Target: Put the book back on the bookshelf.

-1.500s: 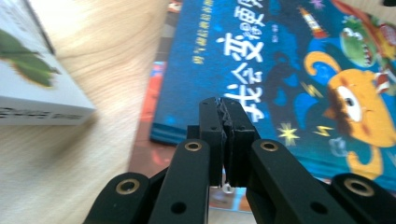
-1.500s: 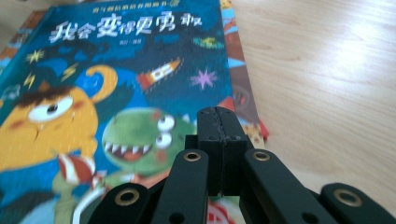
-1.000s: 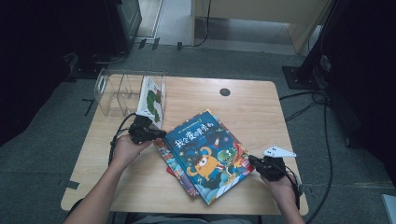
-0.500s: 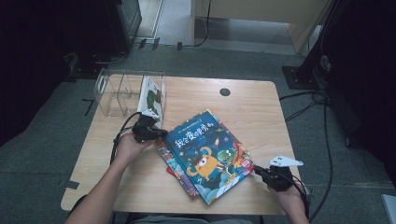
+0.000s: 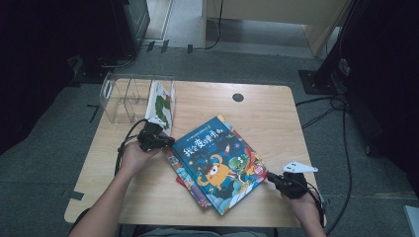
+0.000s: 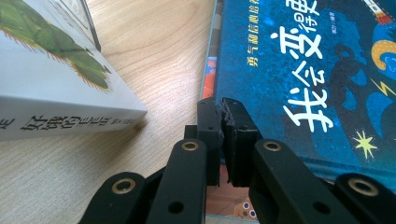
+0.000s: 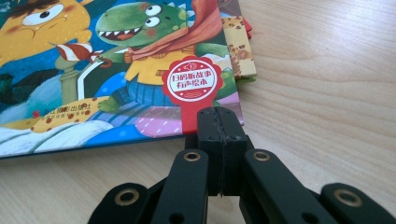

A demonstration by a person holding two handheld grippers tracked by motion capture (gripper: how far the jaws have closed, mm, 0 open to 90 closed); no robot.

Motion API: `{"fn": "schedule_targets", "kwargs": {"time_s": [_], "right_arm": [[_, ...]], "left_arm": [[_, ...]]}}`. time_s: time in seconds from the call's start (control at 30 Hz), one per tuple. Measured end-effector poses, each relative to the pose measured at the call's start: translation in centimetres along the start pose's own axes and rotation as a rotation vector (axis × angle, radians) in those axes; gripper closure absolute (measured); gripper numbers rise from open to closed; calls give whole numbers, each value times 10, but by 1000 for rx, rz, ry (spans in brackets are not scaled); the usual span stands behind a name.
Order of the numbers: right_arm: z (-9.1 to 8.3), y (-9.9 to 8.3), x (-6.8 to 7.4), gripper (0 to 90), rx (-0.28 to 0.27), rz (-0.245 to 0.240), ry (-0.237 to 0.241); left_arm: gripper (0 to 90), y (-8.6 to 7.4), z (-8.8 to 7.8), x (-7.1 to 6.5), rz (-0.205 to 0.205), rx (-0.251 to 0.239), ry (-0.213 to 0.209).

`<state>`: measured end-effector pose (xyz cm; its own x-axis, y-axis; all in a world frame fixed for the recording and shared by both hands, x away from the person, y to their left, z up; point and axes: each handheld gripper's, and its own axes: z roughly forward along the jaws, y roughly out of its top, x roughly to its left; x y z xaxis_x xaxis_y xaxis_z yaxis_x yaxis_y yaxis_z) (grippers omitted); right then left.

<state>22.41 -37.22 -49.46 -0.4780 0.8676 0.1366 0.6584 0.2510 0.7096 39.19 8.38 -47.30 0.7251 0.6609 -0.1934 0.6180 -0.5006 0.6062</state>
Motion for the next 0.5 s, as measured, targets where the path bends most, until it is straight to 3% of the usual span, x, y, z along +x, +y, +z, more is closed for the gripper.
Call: {"fn": "schedule_targets", "kwargs": {"time_s": [0.27, 0.5], "right_arm": [[6, 5, -4, 900, -9, 4, 0], [11, 10, -7, 900, -12, 7, -2]], "left_arm": [[863, -6, -3, 4, -31, -5, 37], [875, -11, -4, 5, -53, -12, 39]]}}
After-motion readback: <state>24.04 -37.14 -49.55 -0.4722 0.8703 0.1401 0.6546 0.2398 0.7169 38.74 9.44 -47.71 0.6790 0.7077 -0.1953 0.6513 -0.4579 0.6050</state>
